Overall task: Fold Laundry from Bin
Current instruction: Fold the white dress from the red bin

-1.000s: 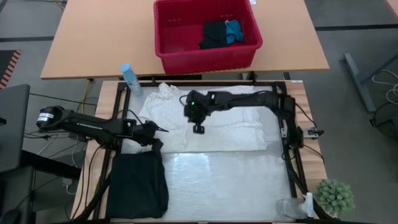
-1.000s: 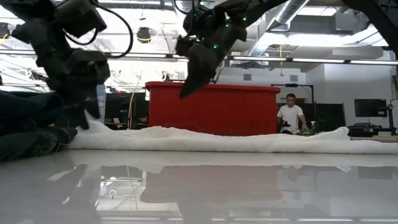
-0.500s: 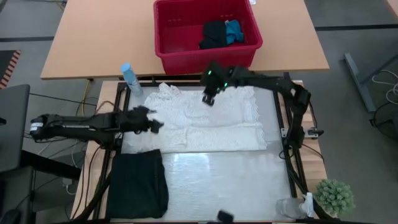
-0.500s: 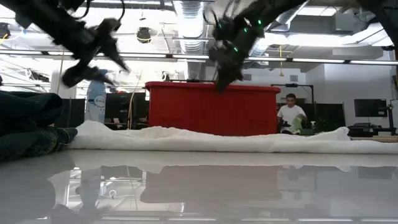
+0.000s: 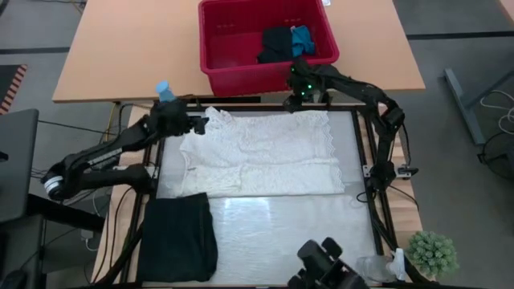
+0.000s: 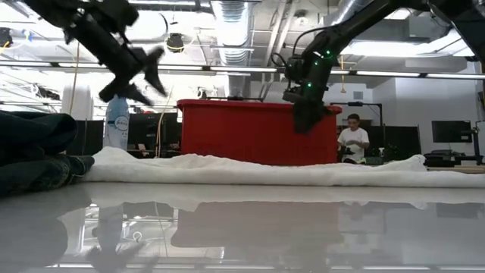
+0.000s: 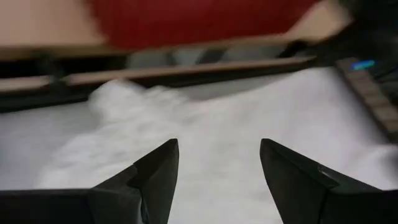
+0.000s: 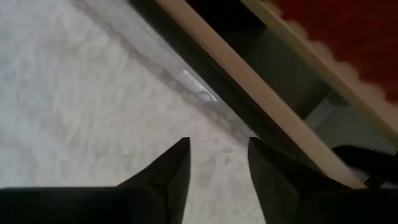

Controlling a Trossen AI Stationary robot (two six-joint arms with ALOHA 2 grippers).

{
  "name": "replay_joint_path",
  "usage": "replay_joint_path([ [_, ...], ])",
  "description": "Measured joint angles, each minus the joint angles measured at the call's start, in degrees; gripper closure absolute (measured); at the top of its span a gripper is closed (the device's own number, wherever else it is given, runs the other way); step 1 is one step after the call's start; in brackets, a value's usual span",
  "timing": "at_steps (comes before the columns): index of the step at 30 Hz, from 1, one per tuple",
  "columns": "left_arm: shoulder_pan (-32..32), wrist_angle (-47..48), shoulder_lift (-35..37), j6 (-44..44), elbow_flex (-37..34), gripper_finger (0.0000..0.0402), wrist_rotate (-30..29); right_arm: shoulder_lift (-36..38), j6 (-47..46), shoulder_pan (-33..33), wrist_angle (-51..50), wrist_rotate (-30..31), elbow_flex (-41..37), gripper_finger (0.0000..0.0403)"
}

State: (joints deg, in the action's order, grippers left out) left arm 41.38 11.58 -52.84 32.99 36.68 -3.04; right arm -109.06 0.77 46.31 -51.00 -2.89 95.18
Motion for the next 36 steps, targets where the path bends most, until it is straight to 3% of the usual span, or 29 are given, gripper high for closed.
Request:
replay_joint_path([
  [4, 4.3, 5.4, -8.3, -5.1, 3.0, 0.0185, -0.2, 0.0, -5.0, 1.6, -1.9, 1.4, 0.0, 0.0197],
  [10, 6.0, 7.2, -20.6, -8.4, 8.4, 0.0185, -2.4, 0.0, -10.2, 2.4, -4.5, 4.4, 0.0, 0.0200],
  [15, 6.9, 6.9, -29.2, -10.2, 12.4, 0.0185, 1.7, 0.0, -12.2, 2.4, -2.1, 5.7, -4.1, 0.0200],
  [20, 6.9, 7.5, -33.4, -15.5, 15.5, 0.0185, 3.0, 0.0, 0.3, 2.2, 2.2, 6.7, -8.4, 0.0195],
  [25, 6.9, 7.6, -33.6, -22.3, 17.5, 0.0185, -1.3, 0.0, 13.3, 1.4, 3.5, 8.9, -8.7, 0.0200],
  [31, 7.9, 8.0, -34.6, -27.7, 17.5, 0.0185, 4.2, -0.8, 21.9, 1.4, 1.9, 8.6, -8.7, 0.0200],
  [36, 8.0, 8.3, -35.3, -33.0, 17.5, 0.0185, -3.5, -3.0, 23.1, 1.2, 1.9, 8.9, -8.7, 0.0198],
])
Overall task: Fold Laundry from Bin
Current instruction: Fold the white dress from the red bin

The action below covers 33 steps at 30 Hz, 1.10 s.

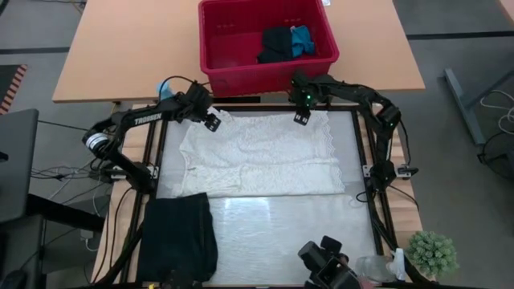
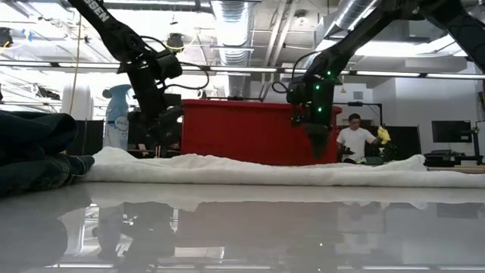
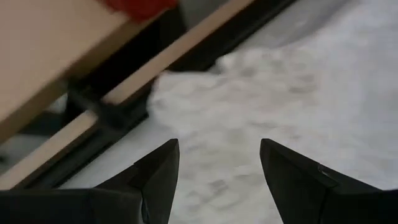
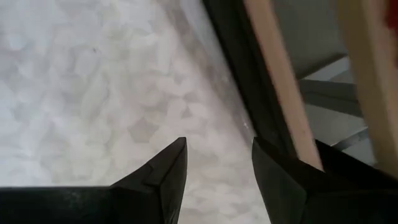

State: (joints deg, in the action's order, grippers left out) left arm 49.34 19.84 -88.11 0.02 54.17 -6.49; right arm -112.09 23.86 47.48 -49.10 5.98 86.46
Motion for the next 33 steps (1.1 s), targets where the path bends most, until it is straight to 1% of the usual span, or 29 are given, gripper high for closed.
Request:
replay_joint_path([
  [2, 0.6, 1.2, 0.0, 1.7, 0.0, 0.0185, -1.8, -0.9, 0.0, -0.3, -0.2, 0.0, 0.0, 0.0198],
  [6, 2.9, 6.3, 1.0, 7.0, 0.0, 0.0185, -0.2, -1.6, -0.2, -0.2, 0.0, 0.0, 0.0, 0.0198],
  [9, 4.6, 8.8, 0.7, 7.1, 0.0, 0.0185, 0.1, -1.6, 0.0, -0.2, 0.4, 0.0, 0.0, 0.0198],
  [14, 4.7, 6.8, -0.9, 4.9, 0.0, 0.0185, -3.5, -1.6, 0.0, 0.3, -0.3, 0.0, 0.0, 0.0198],
  [19, 4.6, 6.6, -3.4, 5.9, 0.0, 0.0185, -0.4, -1.6, 0.2, 0.4, -0.3, 0.0, 0.0, 0.0198],
  [23, 3.8, 6.3, -5.6, 4.4, 0.0, 0.0185, -1.9, -1.6, 0.2, 0.3, -0.3, -0.1, 0.0, 0.0198],
  [29, 3.8, 3.9, -8.3, 4.6, 0.0, 0.0185, -1.7, -1.6, 0.2, 0.4, -0.3, -1.7, 0.0, 0.0198],
  [33, 3.8, 3.9, -9.5, 4.9, 0.0, 0.0185, -1.3, -1.6, 1.1, 0.5, -1.0, -1.7, 0.0, 0.0198],
])
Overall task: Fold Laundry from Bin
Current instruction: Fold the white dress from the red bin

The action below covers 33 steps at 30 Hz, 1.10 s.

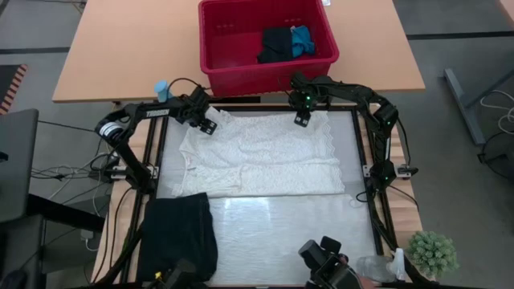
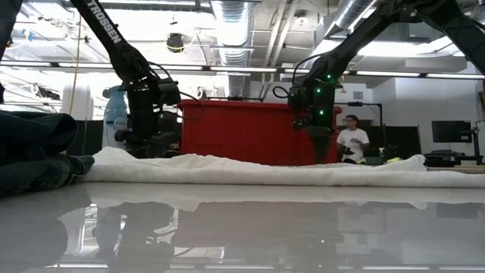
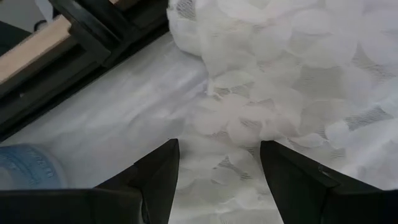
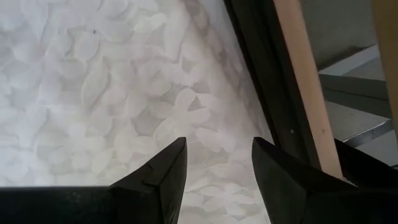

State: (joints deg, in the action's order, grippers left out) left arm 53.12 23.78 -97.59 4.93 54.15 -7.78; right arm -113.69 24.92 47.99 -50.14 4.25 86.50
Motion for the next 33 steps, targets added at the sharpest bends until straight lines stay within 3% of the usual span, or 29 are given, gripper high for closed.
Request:
replay_joint_path([
  [9, 0.0, 0.4, 0.0, -0.8, 0.0, 0.0195, 1.1, 0.0, 2.6, 1.0, 1.2, 0.0, 0.0, 0.0201],
  [17, 0.0, 0.7, 0.0, -1.4, 0.0, 0.0205, 1.1, -5.4, 2.5, 0.8, -2.3, 0.5, 0.3, 0.0221],
  [21, 0.0, 1.5, 0.0, -1.9, 0.0, 0.0211, 1.4, -6.2, 2.2, -0.5, -3.0, 3.2, 0.5, 0.0262],
  [26, 0.0, 1.7, 0.0, -2.6, 0.0, 0.0270, 1.0, -6.3, 2.5, -1.0, -4.8, 3.8, 3.0, 0.0381],
  [33, 0.0, -0.4, 0.0, -2.3, 0.0, 0.0392, 1.8, -6.4, 2.0, -1.4, -9.0, 4.9, 6.3, 0.0391],
])
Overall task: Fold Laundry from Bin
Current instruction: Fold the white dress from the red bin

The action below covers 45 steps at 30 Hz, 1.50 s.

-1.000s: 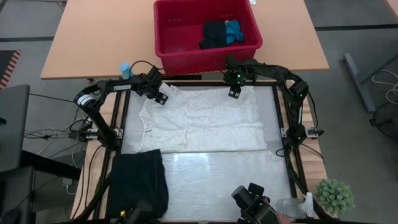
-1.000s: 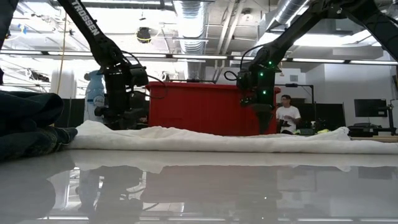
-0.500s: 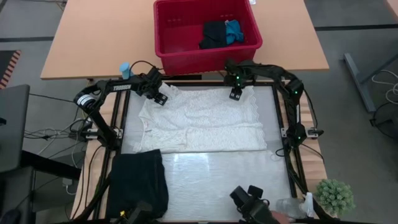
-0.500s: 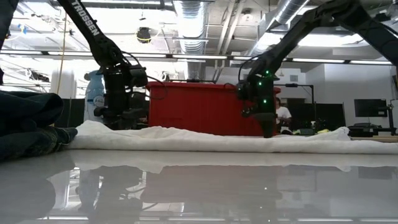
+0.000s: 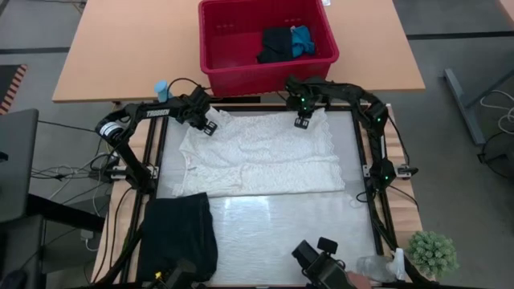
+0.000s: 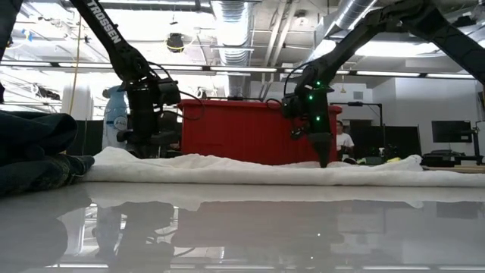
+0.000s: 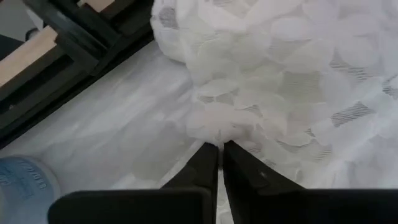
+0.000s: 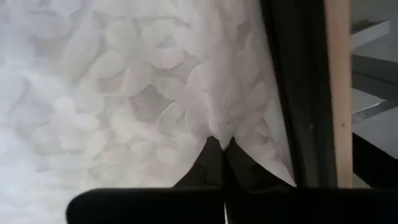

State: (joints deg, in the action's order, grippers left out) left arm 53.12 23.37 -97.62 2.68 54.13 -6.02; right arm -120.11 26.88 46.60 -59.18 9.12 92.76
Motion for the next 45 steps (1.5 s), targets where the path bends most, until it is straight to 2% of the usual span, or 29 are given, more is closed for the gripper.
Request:
replay_joint_path([
  [8, 0.0, 0.7, 0.8, 1.1, 0.0, 0.0400, -0.3, 0.1, -1.9, -1.8, -4.0, 0.0, 3.6, 0.0392],
  [17, -0.1, 2.7, 6.5, 1.5, 0.0, 0.0401, -0.4, 0.1, -6.3, -3.3, -6.9, 0.1, 6.1, 0.0392],
  [21, -0.4, 3.0, 7.2, 1.5, 0.0, 0.0401, -0.4, 0.1, -11.1, -4.2, -8.7, 5.8, 6.8, 0.0392],
  [25, -1.6, 3.0, 7.3, 1.6, 0.0, 0.0401, -0.4, 0.4, -13.4, -5.0, -10.3, 7.2, 6.9, 0.0392],
  [29, -3.5, 3.6, 8.0, 1.6, 0.0, 0.0401, -0.7, 0.5, -20.2, -6.0, -14.5, 13.1, 7.0, 0.0392],
  [35, -5.3, 4.7, 10.9, 1.9, 0.0, 0.0401, -3.5, 0.9, -22.2, -7.3, -15.7, 13.5, 7.0, 0.0392],
  [45, -8.5, 7.4, 14.0, 4.5, 0.0, 0.0401, -3.7, 4.1, -27.4, -11.0, -19.4, 14.1, 6.8, 0.0392],
])
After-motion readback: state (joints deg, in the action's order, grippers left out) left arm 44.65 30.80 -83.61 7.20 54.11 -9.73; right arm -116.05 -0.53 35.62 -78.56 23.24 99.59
